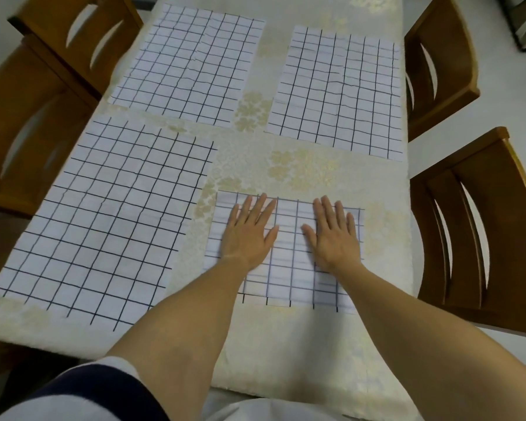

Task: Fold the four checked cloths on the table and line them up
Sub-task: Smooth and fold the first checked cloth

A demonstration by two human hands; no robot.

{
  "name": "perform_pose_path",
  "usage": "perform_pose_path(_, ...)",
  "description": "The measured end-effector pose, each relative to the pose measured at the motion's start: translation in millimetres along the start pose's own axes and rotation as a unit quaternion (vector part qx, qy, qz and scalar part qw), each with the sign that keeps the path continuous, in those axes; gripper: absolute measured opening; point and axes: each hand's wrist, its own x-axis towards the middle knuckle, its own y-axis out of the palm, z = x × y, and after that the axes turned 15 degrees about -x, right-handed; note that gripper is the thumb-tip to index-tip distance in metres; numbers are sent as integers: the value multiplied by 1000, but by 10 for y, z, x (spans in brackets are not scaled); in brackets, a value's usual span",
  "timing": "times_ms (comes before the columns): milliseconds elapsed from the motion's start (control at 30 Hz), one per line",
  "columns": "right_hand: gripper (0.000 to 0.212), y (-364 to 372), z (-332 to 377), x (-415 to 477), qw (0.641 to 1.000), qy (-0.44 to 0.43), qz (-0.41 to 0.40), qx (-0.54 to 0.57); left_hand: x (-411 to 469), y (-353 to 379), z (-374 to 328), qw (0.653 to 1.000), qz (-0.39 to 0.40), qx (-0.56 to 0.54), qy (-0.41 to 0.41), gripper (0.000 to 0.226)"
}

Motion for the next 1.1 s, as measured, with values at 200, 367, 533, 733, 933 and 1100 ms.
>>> perform_pose_path(200,75,-83,-388,-39,997,64,41,19,-159,-1,209,1000,-4,-11,-23,66)
perform_pose_path(367,63,-252,-143,-166,937,249,-102,225,-211,-54,-100,999,-10,-7,53,64)
perform_pose_path(533,71,-246,-59,-396,904,332,-53,264,-179,112,-248,999,30,-17,42,61)
perform_pose_path(733,49,-290,-353,-483,854,346,48,385,-208,162,-203,999,13,-5,47,66)
perform_pose_path(933,44,-260,-448,-650,886,247,58,389,-209,192,-190,1000,-3,-2,30,64)
perform_pose_path(1100,30,-533,-266,-796,933,174,-36,312,-211,165,-216,1000,-9,-15,22,59)
